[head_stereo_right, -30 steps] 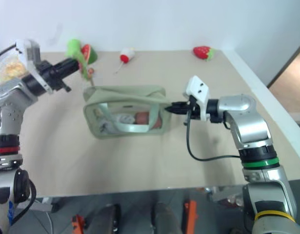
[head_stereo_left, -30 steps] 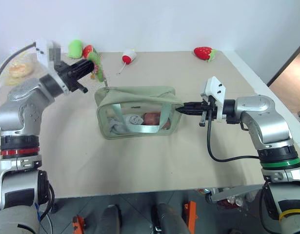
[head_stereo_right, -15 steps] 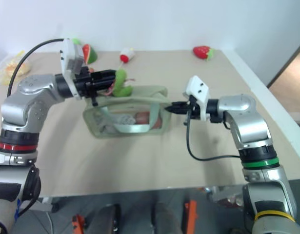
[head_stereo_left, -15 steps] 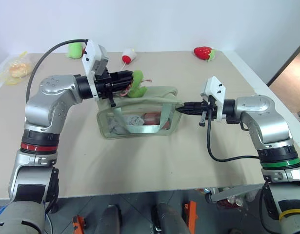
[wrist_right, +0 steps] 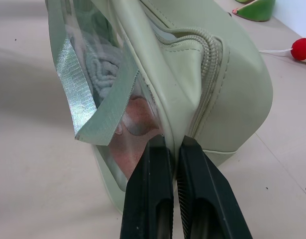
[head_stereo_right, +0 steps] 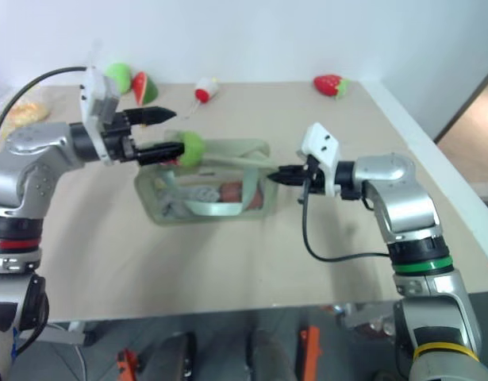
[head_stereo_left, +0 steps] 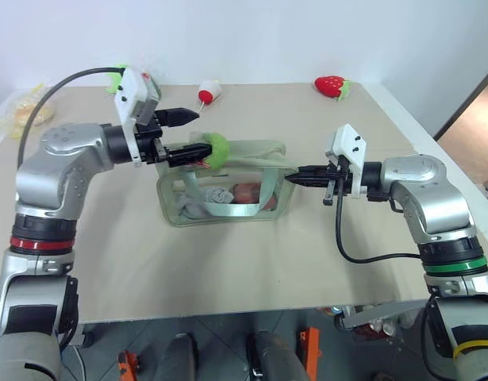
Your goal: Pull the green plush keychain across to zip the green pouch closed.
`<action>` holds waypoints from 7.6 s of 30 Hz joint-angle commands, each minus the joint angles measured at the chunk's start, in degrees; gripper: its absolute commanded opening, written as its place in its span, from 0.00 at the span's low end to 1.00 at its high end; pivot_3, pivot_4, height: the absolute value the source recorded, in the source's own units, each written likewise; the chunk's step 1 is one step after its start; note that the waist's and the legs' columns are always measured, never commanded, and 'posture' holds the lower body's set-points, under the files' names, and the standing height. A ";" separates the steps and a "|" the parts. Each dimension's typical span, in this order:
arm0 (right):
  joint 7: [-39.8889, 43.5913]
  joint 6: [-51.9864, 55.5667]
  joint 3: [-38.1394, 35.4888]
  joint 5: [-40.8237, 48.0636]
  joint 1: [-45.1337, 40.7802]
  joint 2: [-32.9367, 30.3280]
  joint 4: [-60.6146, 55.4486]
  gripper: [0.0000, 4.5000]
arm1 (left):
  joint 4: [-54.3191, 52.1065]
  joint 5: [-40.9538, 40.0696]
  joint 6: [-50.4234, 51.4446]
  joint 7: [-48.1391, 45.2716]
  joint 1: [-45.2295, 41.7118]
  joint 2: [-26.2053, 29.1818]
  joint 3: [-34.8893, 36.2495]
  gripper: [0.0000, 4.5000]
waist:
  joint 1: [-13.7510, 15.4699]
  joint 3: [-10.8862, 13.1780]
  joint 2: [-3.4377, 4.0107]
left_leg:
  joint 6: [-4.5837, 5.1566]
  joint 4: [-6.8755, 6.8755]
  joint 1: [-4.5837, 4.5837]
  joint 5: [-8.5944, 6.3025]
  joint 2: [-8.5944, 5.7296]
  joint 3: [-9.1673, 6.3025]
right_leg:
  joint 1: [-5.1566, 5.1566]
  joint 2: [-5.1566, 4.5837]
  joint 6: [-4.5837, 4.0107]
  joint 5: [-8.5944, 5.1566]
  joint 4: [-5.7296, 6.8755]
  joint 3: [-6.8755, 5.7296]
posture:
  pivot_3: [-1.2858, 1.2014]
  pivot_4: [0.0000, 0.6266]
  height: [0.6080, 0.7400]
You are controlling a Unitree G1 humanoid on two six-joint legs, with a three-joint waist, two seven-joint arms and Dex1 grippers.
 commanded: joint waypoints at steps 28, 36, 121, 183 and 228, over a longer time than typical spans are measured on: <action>-1.63 -0.19 -0.92 -0.23 0.48 0.73 -2.53 0.00 | -0.91 -8.48 11.74 -7.90 7.65 13.63 10.48 0.99 | -0.69 0.00 0.01 | 0.00 -0.09 0.03 0.00 0.02 0.01 | -0.05 0.02 -0.07 -0.04 0.01 0.01 | 0.52 0.24 1.00; -1.30 -0.33 -0.52 -0.35 -0.16 1.00 -1.94 0.00 | -1.18 -8.57 10.95 -9.14 15.83 15.23 12.14 0.99 | -0.58 0.00 -0.01 | 0.00 -0.10 0.01 0.00 0.05 0.00 | -0.05 0.00 -0.33 -0.20 0.00 -0.05 | 0.52 0.24 1.00; -23.35 38.43 8.02 20.89 -14.33 17.53 -16.82 0.82 | -0.85 -7.09 8.01 -2.22 15.98 4.35 8.08 0.00 | -0.45 -0.03 -0.04 | 0.05 -0.17 -0.07 0.03 0.11 -0.03 | -0.10 0.05 -0.16 -0.03 0.00 -0.07 | 0.52 0.24 1.00; -12.92 27.60 -3.79 16.25 -26.95 4.48 -3.28 0.01 | 0.33 -6.83 7.26 -1.42 17.07 2.33 8.27 0.00 | 0.26 -0.08 -0.12 | 0.06 -0.42 -0.13 0.03 0.10 -0.08 | -0.15 0.00 -0.21 -0.15 -0.13 -0.20 | 0.52 0.24 1.00; -13.67 -18.84 12.34 -28.80 -0.10 -9.26 11.36 0.01 | -0.55 -8.57 9.13 -0.66 18.21 3.77 10.09 0.00 | 0.14 -0.05 -0.07 | 0.06 -0.56 0.14 0.03 0.09 0.04 | -0.08 0.03 -0.28 -0.21 -0.11 -0.10 | 0.52 0.24 1.00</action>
